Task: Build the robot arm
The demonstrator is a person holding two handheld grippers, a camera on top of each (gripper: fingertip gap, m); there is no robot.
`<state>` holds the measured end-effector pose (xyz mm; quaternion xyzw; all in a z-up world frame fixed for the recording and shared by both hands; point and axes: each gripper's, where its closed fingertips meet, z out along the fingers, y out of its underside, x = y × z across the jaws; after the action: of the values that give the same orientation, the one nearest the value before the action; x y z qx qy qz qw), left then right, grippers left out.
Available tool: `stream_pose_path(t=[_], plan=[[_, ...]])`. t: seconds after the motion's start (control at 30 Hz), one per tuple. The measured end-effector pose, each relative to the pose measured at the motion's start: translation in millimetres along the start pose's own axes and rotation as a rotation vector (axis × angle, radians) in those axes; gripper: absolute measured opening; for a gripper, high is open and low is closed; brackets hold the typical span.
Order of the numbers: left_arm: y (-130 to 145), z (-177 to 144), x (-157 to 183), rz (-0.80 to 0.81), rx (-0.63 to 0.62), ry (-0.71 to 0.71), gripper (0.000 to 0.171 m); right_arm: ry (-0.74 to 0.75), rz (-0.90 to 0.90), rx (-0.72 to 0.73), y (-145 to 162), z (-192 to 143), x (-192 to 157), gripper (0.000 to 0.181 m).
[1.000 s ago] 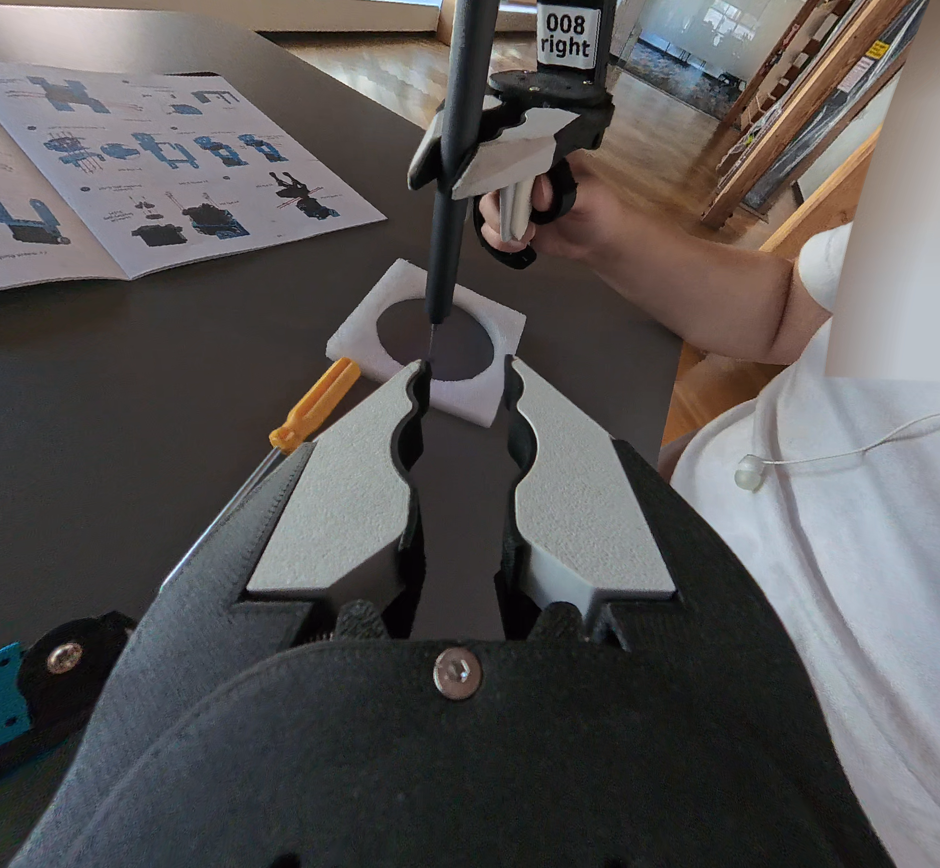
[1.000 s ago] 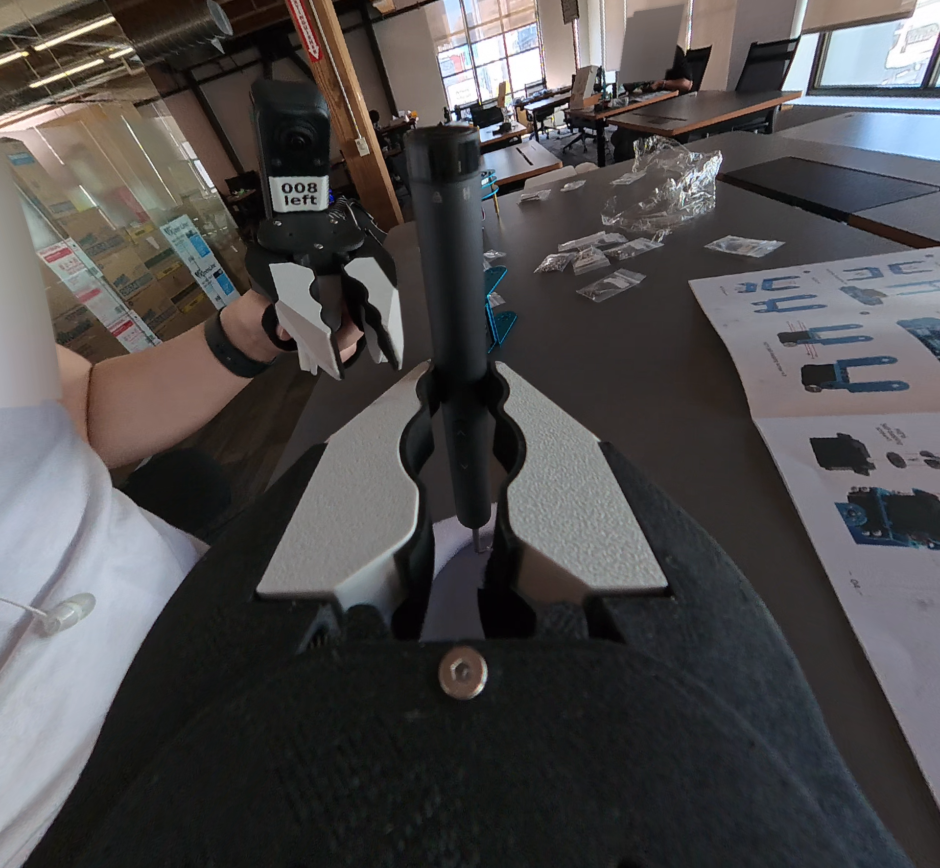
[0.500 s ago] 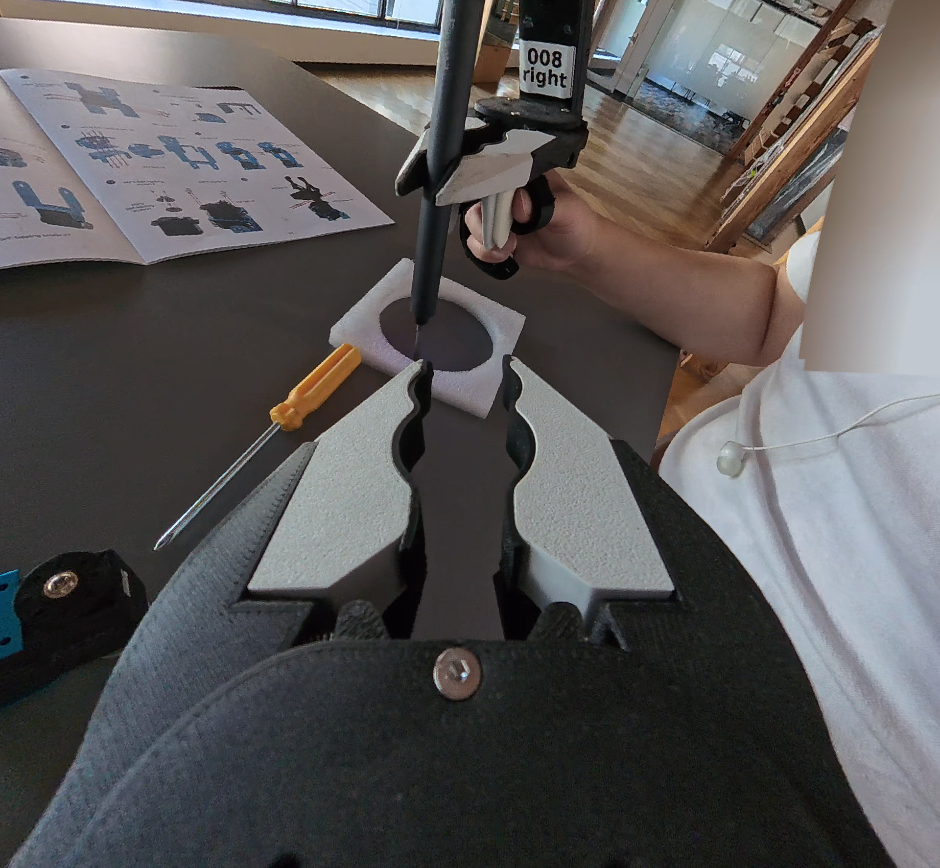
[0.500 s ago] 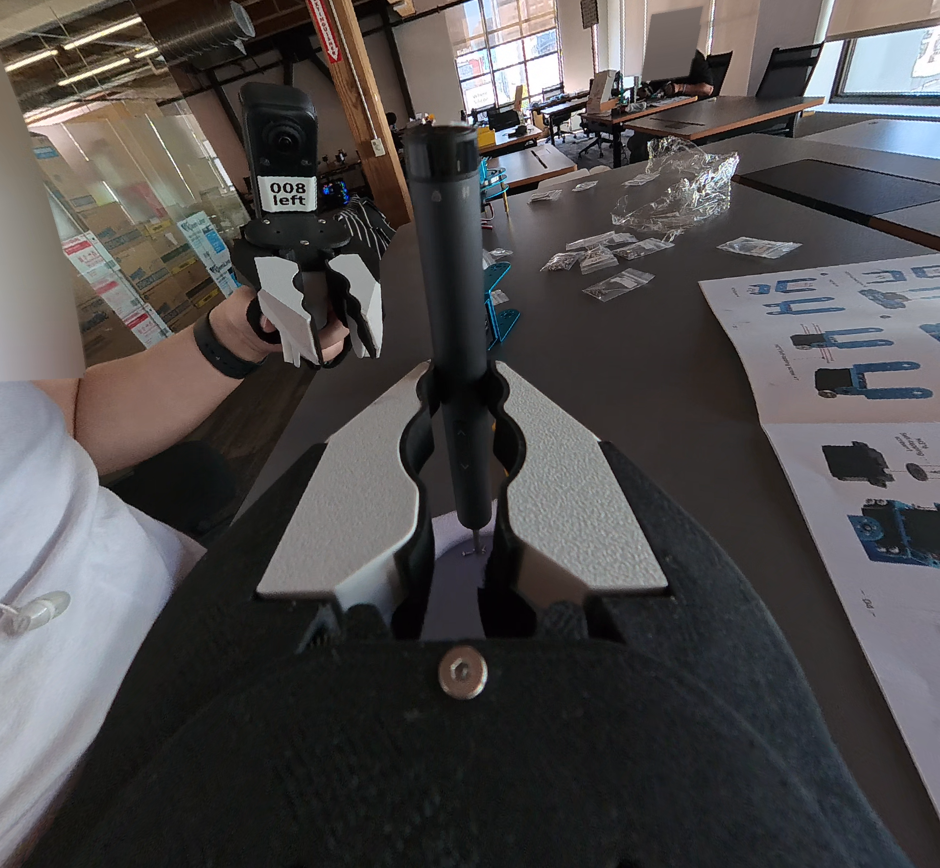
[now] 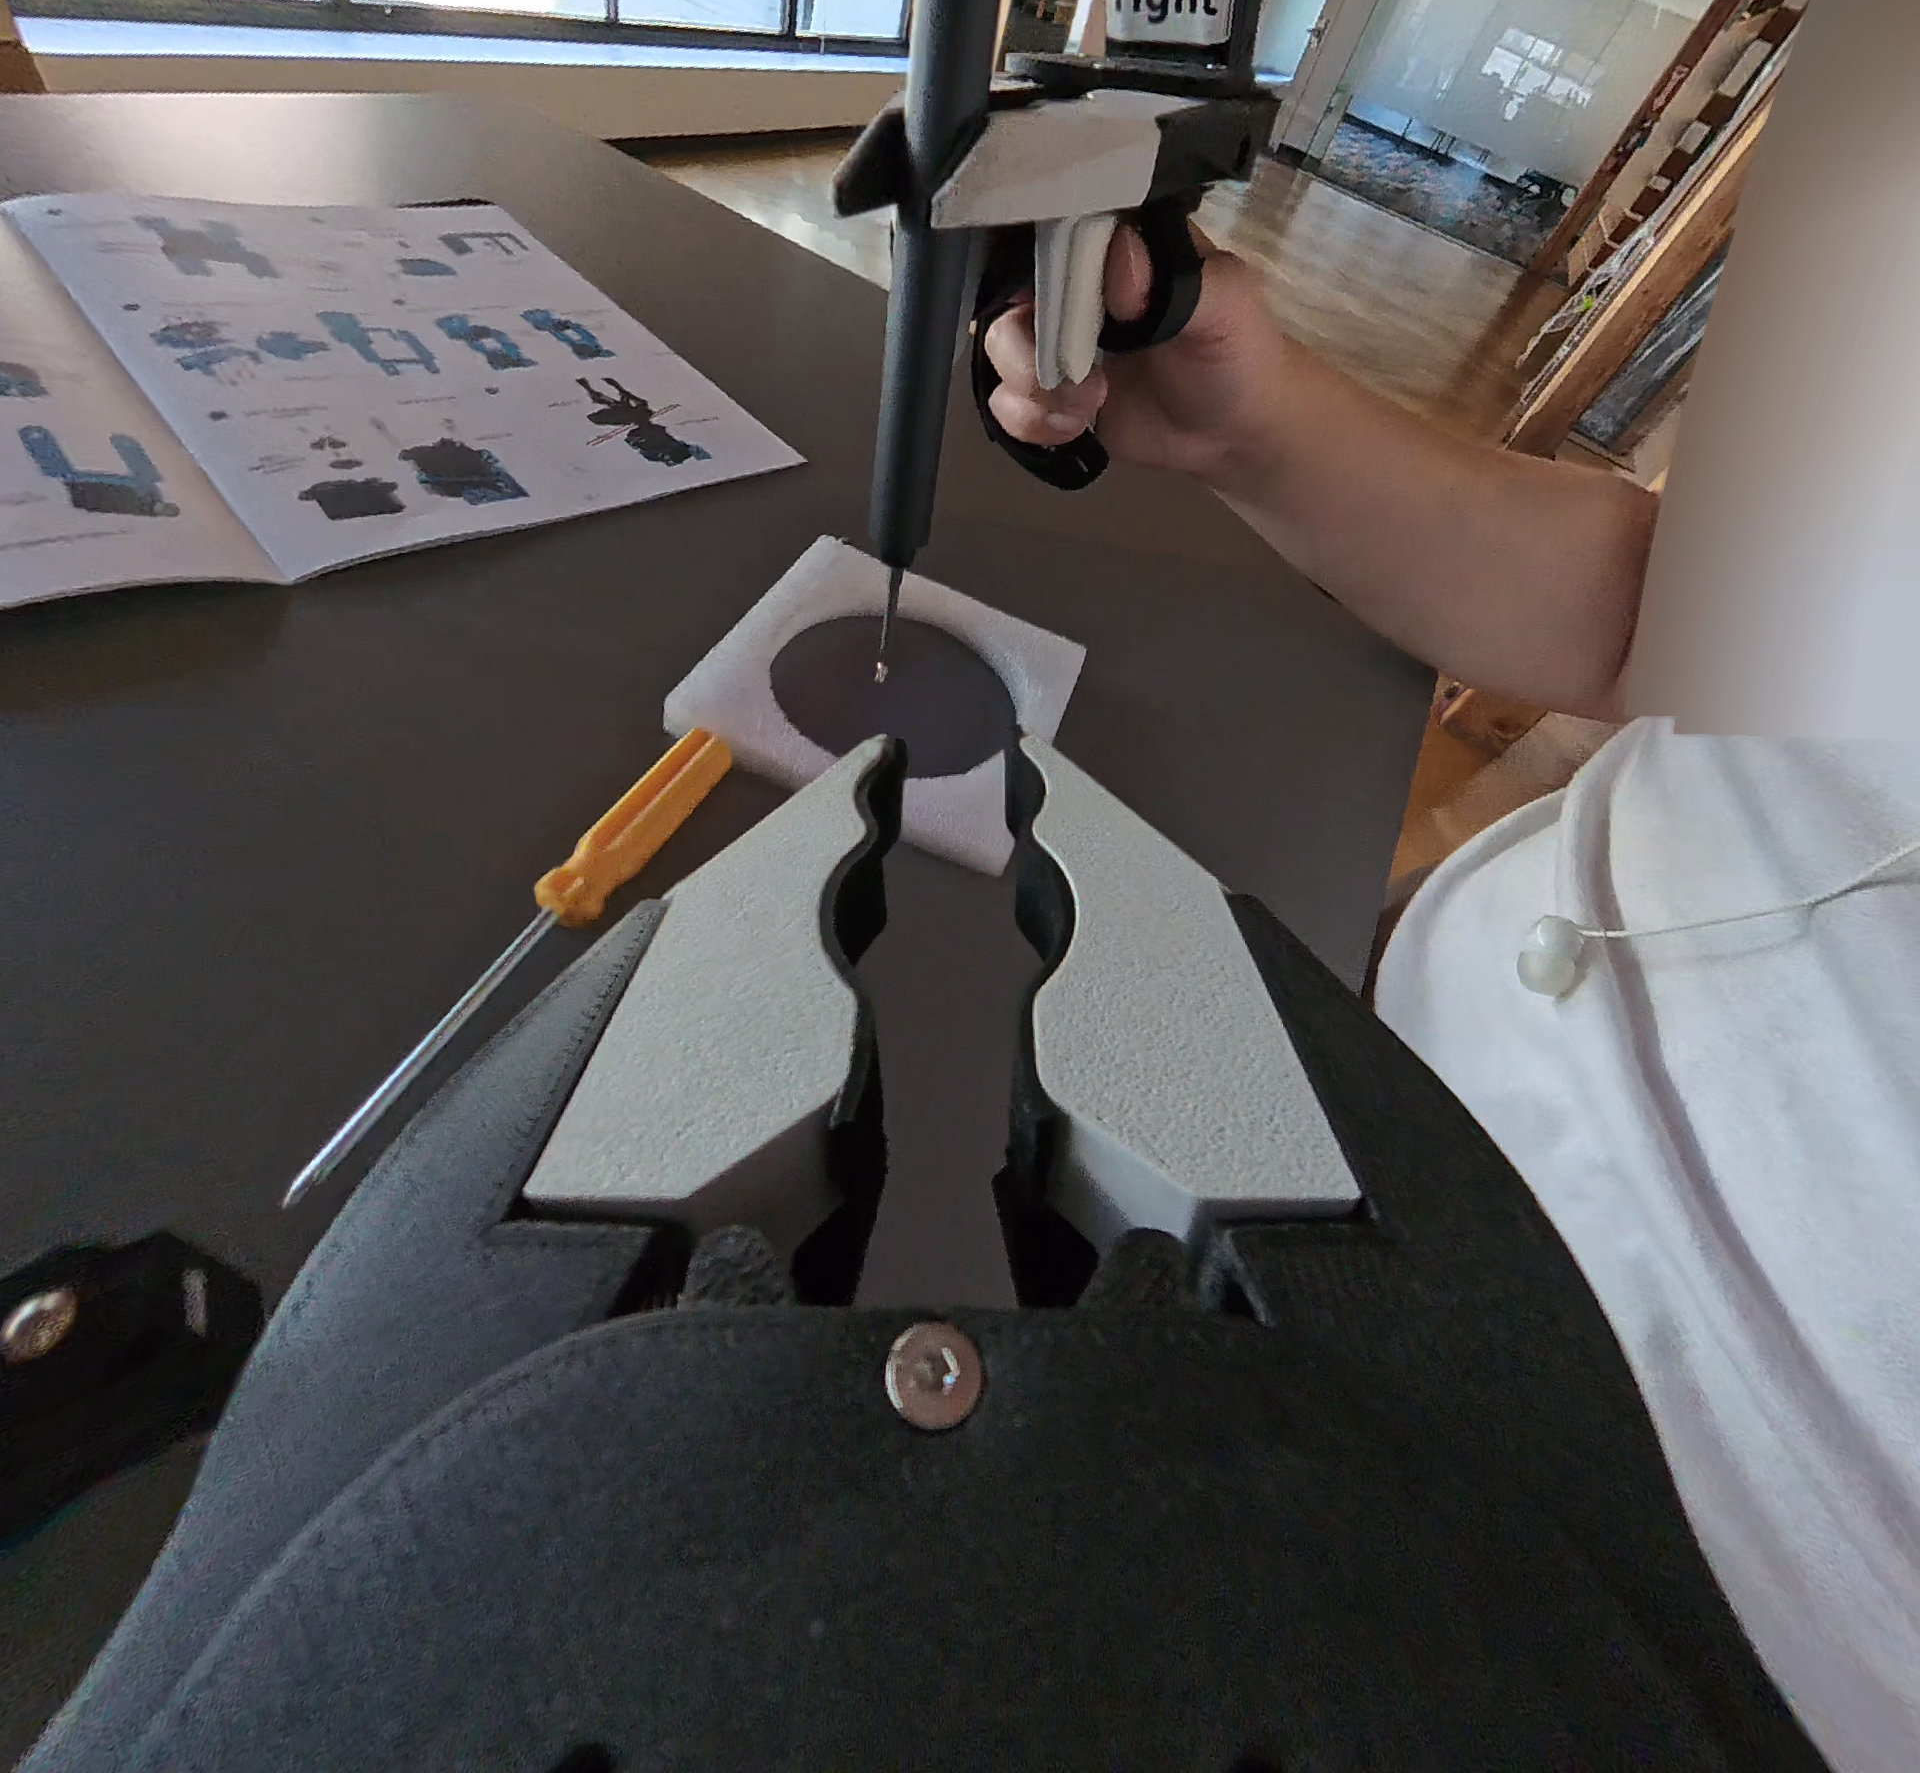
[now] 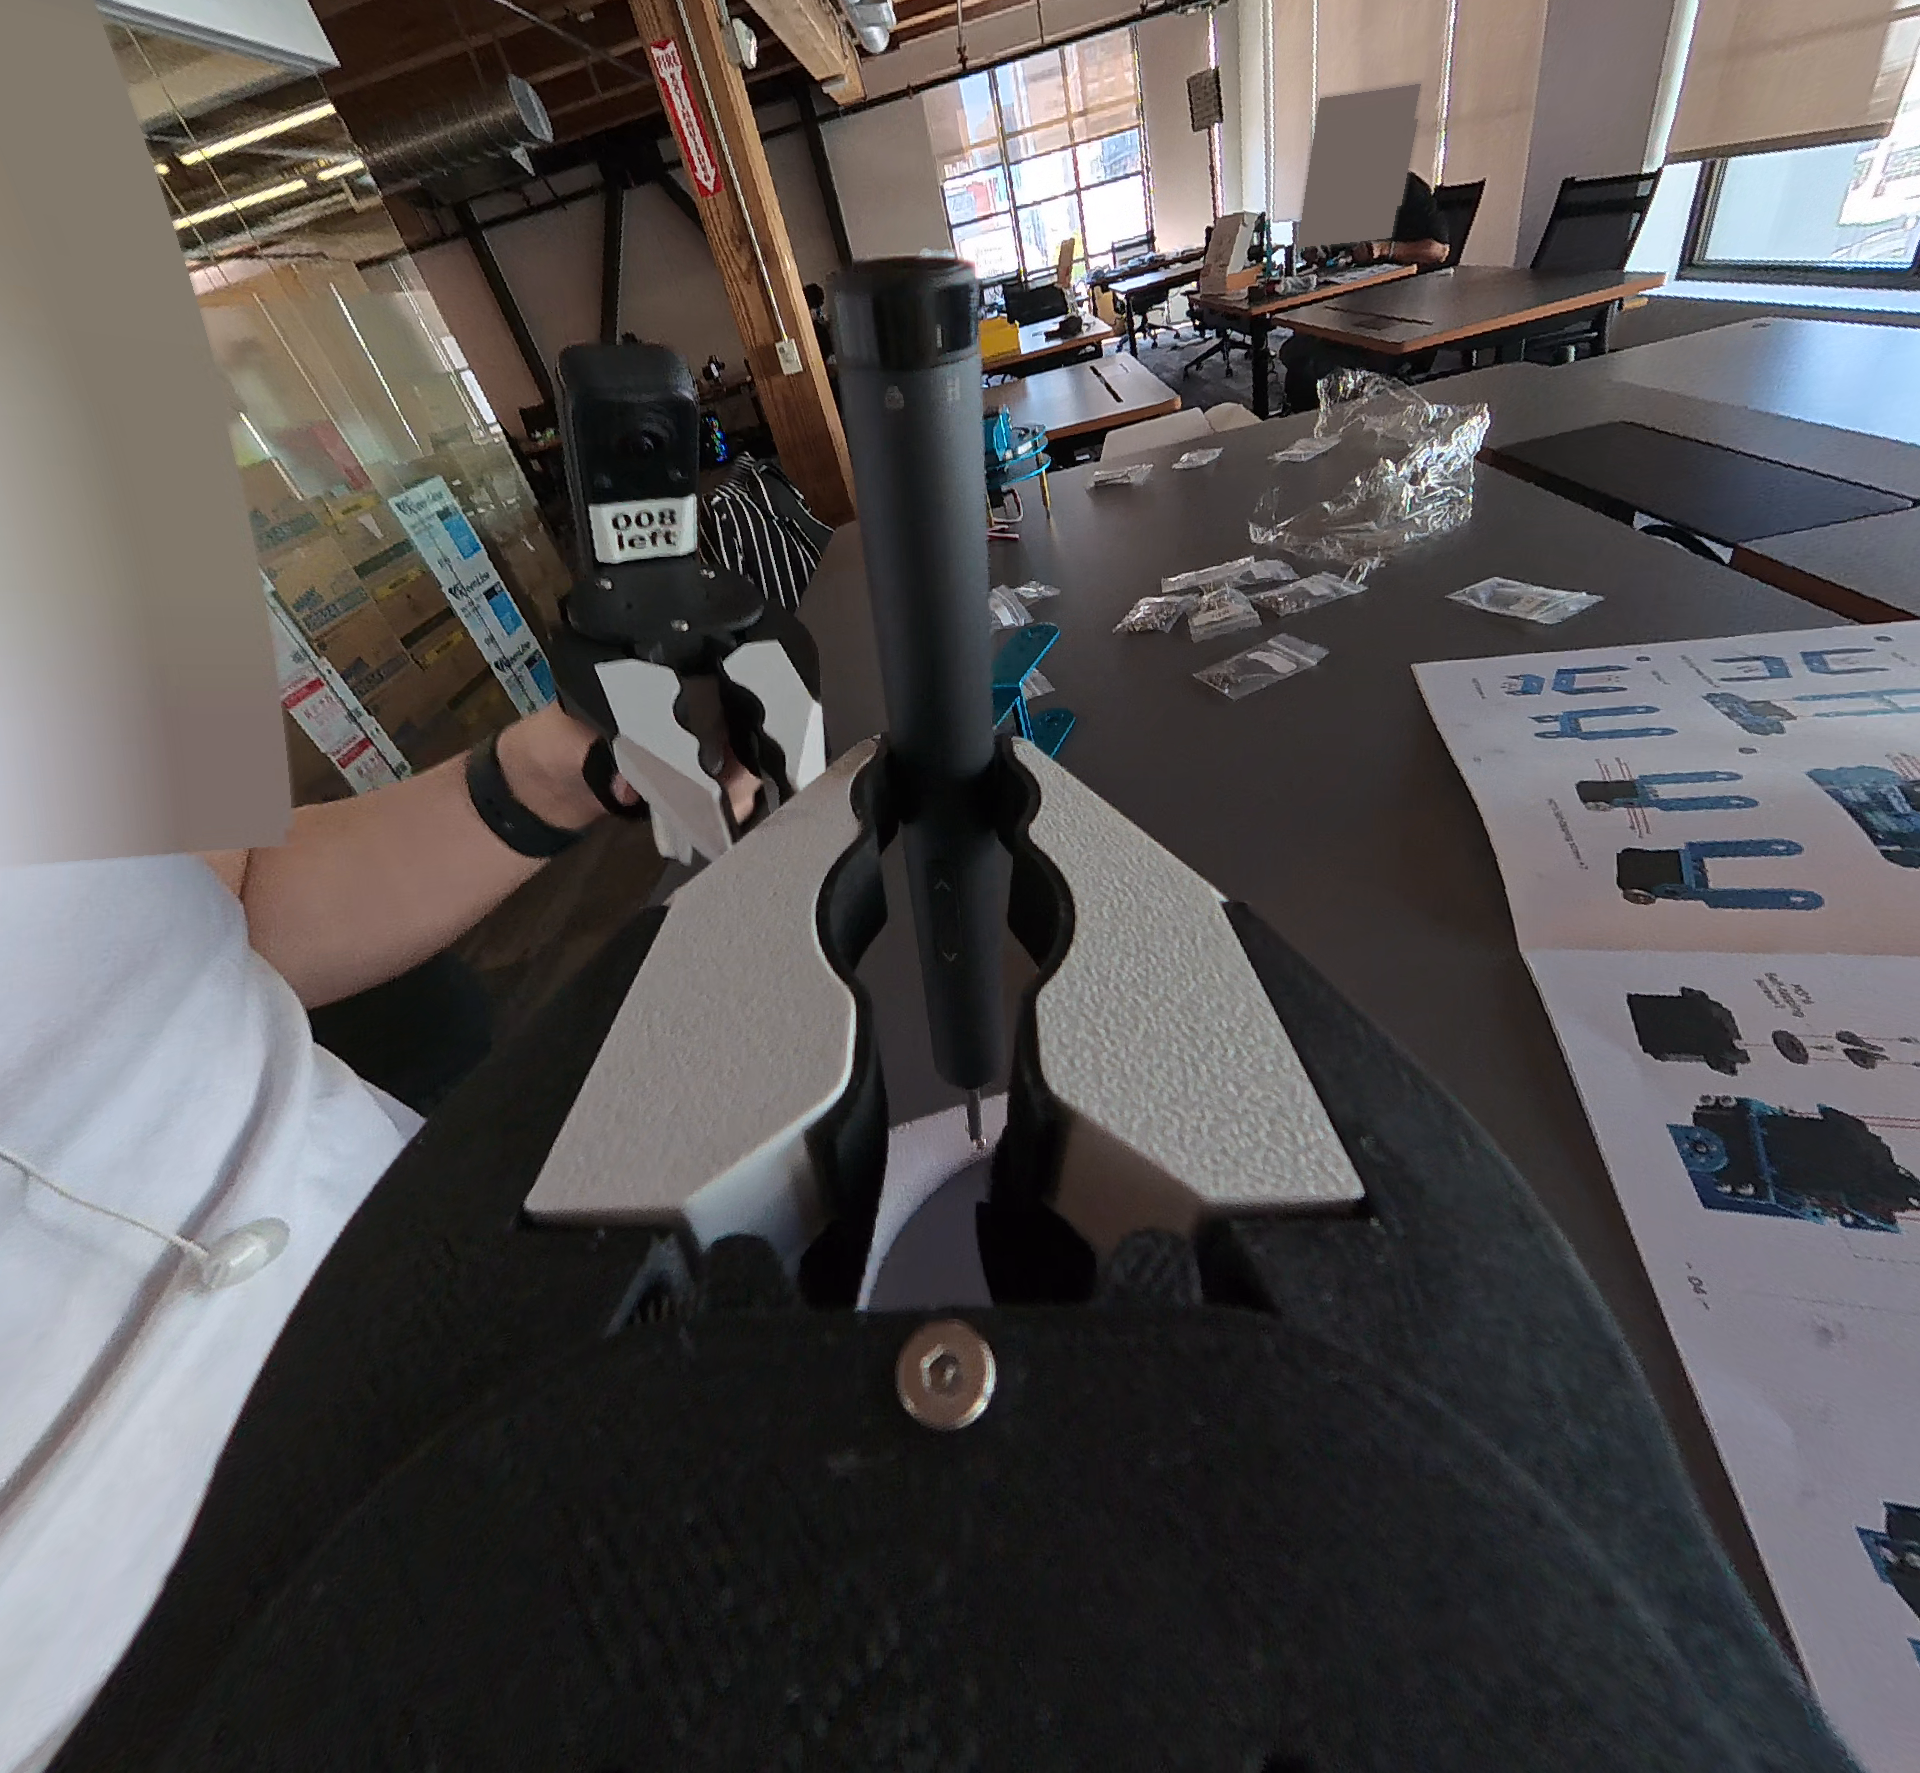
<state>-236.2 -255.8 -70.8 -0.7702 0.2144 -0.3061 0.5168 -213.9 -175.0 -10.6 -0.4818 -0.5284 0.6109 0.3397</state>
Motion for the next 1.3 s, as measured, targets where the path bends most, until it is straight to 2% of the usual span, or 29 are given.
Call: stream_pose_path(t=[0.07, 0.27, 0.47, 0.63, 1.0, 1.07, 1.3], plan=[[-3, 15, 0, 0.035, 0.001, -0.002, 0.014, 0.004, 0.005, 0.008, -5, -1, -1, 0.017], [3, 60, -7, 0.175, -0.110, -0.057, 0.015, -0.009, -0.014, 0.023, -18, -3, -11, 0.018], [6, 81, -8, 0.220, -0.164, -0.071, 0.014, -0.002, -0.026, 0.036, -24, -10, -15, 0.017], [3, 92, -6, 0.241, -0.173, -0.061, 0.001, 0.008, -0.029, 0.041, -25, -15, -13, 0.017], [4, 103, -7, 0.240, -0.184, -0.054, 0.002, 0.026, -0.003, 0.069, -30, -29, -2, 0.018], [-2, 102, -10, 0.275, -0.164, -0.075, 0.017, 0.021, -0.006, 0.069, -31, -29, -3, 0.017], [-12, 105, -3, 0.479, -0.172, -0.029, 0.013, 0.008, -0.009, 0.053, -30, -28, -5, 0.017]])
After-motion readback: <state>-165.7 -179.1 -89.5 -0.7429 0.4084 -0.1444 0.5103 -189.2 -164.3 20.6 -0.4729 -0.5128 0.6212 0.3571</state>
